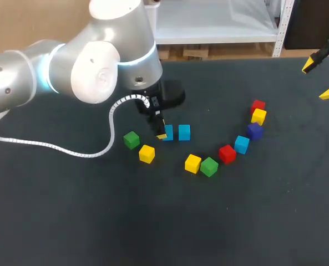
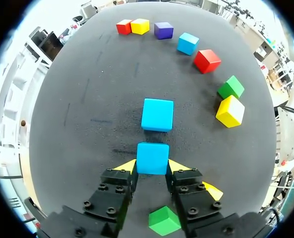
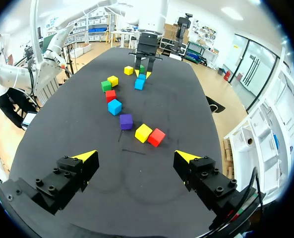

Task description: Place the blue cubes, place green cubes on the blue cubes, place the yellow cubes on the green cubes, then place the red cubes on the yellow cubes, and place purple cube on the red cubes.

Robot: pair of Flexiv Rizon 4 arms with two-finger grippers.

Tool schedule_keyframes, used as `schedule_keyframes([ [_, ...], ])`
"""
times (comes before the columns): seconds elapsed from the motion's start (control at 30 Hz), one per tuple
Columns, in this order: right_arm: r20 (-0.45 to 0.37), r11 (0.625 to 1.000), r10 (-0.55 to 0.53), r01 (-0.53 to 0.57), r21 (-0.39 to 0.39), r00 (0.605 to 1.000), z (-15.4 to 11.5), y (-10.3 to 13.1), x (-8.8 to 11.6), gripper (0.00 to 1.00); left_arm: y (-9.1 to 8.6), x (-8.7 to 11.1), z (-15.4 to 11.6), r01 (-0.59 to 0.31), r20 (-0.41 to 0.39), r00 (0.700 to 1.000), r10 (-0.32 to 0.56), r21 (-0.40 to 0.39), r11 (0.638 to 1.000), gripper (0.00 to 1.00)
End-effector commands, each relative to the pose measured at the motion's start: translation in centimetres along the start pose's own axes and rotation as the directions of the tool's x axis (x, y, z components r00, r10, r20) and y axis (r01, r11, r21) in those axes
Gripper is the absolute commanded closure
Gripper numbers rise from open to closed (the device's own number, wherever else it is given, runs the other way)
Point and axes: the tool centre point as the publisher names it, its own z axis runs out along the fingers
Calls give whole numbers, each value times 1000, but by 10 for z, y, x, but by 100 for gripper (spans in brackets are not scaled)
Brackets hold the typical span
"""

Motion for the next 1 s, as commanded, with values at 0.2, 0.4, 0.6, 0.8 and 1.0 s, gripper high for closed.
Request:
schedule_keyframes([
  [0.2,-1,1000,0,0,3,1000,0,1,0,0,3,0,1,1,-2,1000,-1,7,1000,61],
  [0.4,-1,1000,0,0,3,1000,0,1,0,0,3,0,1,-1,-2,1000,1,8,1000,56],
  [0.6,-1,1000,0,0,3,1000,0,1,0,0,3,0,1,0,-1,1000,0,11,1000,56],
  [0.8,-1,1000,0,0,3,1000,0,1,0,0,3,-1,0,-3,3,1000,3,11,1000,55],
  [1.0,-1,1000,0,0,3,1000,0,1,0,0,-1,2,-11,-12,11,1000,12,26,1000,0],
])
